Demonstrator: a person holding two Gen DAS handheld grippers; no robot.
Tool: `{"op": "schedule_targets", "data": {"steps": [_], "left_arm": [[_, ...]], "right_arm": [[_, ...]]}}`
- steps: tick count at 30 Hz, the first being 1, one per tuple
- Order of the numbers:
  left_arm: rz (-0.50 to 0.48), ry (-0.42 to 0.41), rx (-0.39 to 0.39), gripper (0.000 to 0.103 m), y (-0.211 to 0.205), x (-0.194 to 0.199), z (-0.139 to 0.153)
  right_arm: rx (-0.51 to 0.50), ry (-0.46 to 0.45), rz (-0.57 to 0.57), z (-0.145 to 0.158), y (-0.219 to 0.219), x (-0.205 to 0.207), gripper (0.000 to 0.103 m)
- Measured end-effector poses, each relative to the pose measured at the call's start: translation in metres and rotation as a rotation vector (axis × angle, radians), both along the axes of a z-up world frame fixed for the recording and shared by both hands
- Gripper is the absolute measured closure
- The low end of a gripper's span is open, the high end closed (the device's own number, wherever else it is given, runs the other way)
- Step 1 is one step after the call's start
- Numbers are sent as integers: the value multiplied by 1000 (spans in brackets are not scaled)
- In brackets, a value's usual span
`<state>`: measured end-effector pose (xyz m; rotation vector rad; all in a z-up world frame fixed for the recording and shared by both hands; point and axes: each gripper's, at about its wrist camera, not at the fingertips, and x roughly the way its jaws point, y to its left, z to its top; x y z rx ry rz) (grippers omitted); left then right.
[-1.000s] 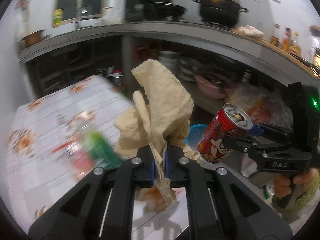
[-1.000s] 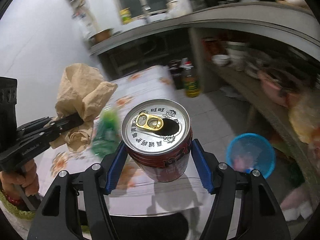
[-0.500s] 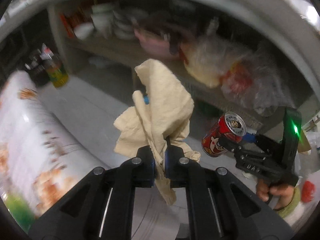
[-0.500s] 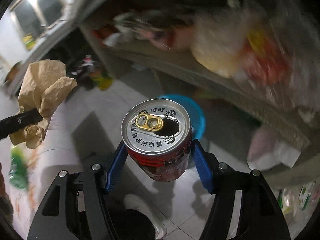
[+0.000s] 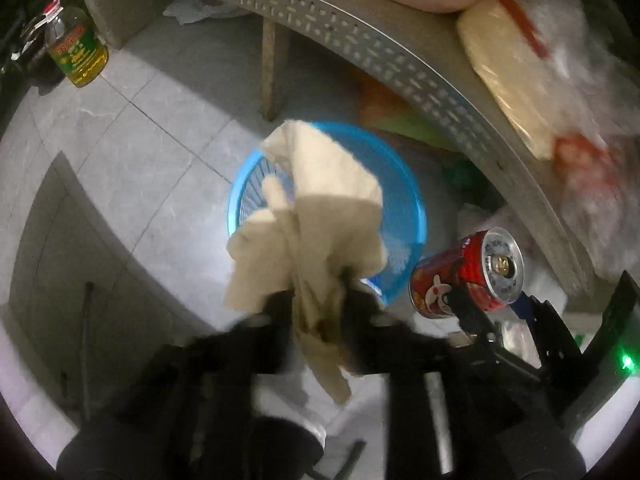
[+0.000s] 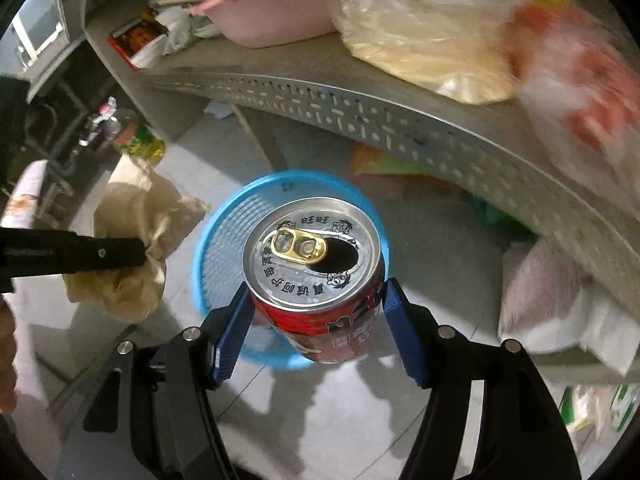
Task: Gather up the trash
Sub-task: 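Open both tools over the wastebasket to drop the cloth and can, then move both tools back to the table toward the bottle and bag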
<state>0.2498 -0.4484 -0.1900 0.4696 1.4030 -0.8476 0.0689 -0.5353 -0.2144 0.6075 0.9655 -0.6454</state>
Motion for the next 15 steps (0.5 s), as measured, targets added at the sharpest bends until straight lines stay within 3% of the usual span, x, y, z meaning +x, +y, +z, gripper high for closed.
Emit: {"op": "schedule_targets", "data": {"steps": [1,3,6,15], "left_arm": [[21,-30,8,46,-5,4,-3],[42,-43,-10,44,-6,8,-2],[55,8,-43,42,-4,7,2],[40,11,-119,42,21,-6,47]], "right_arm": [[-8,16,6,-5,-2,7,38],[-14,47,26,-17,-8,24,38],[-8,51,23,-24,-7,28,38],[-11,-15,17,2,18,-35,37]]}}
